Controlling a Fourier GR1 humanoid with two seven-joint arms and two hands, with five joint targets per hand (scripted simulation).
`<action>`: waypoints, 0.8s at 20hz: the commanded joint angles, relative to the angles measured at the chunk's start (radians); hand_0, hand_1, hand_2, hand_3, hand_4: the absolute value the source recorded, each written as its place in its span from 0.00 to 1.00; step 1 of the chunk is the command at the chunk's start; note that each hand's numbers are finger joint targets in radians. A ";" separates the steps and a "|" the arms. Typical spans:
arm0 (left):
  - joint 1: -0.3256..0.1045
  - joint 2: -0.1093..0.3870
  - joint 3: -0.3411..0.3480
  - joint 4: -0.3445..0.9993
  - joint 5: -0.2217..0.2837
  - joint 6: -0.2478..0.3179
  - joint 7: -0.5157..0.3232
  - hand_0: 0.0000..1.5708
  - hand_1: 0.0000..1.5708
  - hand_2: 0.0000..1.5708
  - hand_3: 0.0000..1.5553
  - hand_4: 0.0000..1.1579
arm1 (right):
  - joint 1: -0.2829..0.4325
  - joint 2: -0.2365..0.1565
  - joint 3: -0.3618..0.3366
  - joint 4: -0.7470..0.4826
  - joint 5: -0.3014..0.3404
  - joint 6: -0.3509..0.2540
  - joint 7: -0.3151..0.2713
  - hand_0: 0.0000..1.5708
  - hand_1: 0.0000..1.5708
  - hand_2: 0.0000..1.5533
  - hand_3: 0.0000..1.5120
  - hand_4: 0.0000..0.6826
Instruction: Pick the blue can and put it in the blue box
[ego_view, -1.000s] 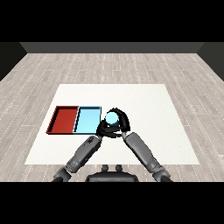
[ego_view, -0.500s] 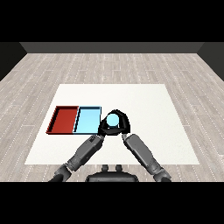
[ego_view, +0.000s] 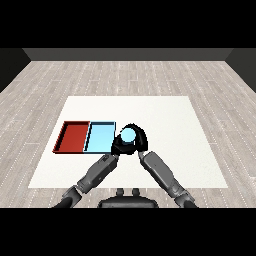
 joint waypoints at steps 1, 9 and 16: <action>0.023 -0.012 -0.023 -0.013 0.007 -0.001 -0.100 1.00 1.00 1.00 0.99 0.91 | 0.015 -0.017 -0.053 -0.023 -0.039 0.090 0.034 0.74 0.74 0.80 0.73 0.58; 0.004 -0.013 0.035 0.021 -0.033 -0.058 -0.077 1.00 1.00 1.00 0.99 0.97 | 0.020 0.004 -0.021 -0.011 0.090 0.103 0.075 0.00 0.00 0.00 0.00 0.00; 0.028 -0.013 -0.004 0.029 -0.016 0.027 -0.116 1.00 1.00 1.00 0.98 0.98 | 0.069 0.001 -0.115 -0.082 0.108 0.137 0.080 0.00 0.00 0.00 0.00 0.00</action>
